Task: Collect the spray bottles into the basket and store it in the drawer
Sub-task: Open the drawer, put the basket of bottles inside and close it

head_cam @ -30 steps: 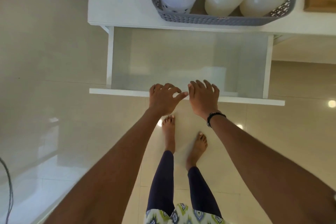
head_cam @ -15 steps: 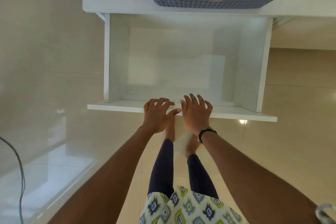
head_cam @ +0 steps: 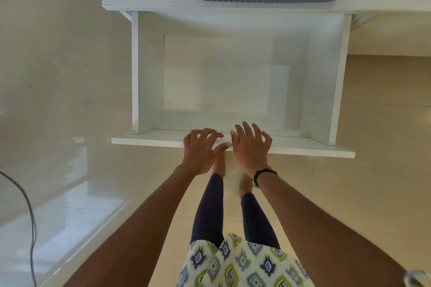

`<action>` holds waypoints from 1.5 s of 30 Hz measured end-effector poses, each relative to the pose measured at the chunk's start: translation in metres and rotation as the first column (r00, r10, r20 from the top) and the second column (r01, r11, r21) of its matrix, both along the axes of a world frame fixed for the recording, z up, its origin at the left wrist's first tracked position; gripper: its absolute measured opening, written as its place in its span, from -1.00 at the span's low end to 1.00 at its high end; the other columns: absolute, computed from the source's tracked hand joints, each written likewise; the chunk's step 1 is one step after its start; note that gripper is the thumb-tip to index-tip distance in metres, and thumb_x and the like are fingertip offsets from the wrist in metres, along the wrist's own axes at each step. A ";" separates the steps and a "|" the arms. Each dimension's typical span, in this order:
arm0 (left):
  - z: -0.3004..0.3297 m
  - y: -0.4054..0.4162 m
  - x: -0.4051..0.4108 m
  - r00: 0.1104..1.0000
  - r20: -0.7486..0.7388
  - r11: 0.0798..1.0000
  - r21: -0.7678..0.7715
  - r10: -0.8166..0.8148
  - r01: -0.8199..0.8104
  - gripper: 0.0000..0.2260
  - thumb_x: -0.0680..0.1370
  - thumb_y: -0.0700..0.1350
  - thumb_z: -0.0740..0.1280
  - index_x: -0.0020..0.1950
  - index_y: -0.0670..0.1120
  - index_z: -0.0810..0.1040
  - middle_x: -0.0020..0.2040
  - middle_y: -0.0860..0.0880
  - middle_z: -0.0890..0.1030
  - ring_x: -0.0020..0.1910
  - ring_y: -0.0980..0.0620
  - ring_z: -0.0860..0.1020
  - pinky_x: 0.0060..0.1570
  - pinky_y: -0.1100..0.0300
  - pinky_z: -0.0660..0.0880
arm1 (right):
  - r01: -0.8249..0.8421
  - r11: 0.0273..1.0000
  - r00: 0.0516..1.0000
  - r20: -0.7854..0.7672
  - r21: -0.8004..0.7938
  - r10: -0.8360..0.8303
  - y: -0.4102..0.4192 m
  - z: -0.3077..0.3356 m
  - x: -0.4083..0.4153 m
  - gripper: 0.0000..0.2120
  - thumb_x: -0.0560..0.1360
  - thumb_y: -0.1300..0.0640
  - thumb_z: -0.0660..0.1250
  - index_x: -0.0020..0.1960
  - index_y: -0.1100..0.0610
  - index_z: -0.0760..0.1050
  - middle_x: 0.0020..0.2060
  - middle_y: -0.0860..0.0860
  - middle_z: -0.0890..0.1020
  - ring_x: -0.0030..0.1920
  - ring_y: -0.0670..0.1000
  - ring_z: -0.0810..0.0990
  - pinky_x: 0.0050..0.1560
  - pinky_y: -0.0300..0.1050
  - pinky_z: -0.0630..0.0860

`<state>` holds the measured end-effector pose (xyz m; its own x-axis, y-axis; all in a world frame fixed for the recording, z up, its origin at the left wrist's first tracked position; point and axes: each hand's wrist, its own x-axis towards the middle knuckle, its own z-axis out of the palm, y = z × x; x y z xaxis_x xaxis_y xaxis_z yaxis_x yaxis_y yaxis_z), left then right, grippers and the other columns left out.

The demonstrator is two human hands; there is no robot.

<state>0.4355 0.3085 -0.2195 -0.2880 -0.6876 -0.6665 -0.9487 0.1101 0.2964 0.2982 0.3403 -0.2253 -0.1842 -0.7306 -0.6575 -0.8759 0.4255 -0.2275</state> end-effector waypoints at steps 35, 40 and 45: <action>0.089 -0.341 -0.070 0.725 -0.434 0.669 -0.308 0.535 -0.677 -0.75 0.55 -0.19 0.17 0.17 -0.21 0.50 0.16 -0.25 0.57 0.11 -0.18 0.55 0.01 0.01 0.47 | 0.428 0.662 0.895 0.188 -0.615 -0.404 -0.307 0.083 -0.270 -0.74 0.58 0.20 0.13 -0.20 0.22 0.53 -0.32 0.05 0.45 -0.16 -0.01 0.37 -0.28 -0.20 0.22; 0.091 -0.334 -0.071 0.707 -0.494 0.675 -0.284 0.506 -0.681 -0.79 0.50 -0.26 0.20 0.11 -0.26 0.50 -0.16 -0.10 0.52 -0.15 0.00 0.42 -0.19 0.17 0.38 | 0.424 0.661 0.897 0.187 -0.619 -0.401 -0.304 0.083 -0.269 -0.59 0.57 0.21 0.18 -0.41 -0.05 0.23 -0.43 -0.17 0.31 -0.15 -0.02 0.42 -0.41 -0.41 0.15; 0.101 -0.301 -0.061 0.779 -0.482 0.731 -0.344 0.401 -0.589 -0.82 0.53 -0.34 0.17 0.07 -0.34 0.49 -0.07 -0.29 0.56 -0.26 0.07 0.38 -0.42 0.48 0.30 | 0.425 0.625 0.899 0.226 -0.655 -0.375 -0.270 0.086 -0.255 -0.78 0.54 0.30 0.19 -0.27 0.15 0.44 -0.45 -0.09 0.38 -0.31 -0.04 0.41 -0.47 -0.46 0.20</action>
<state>0.3743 0.0073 -0.1186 0.0375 -0.9861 -0.1618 -0.7402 -0.1362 0.6584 0.0431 0.0700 -0.1393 -0.5446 -0.8378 -0.0376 -0.6303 0.4384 -0.6407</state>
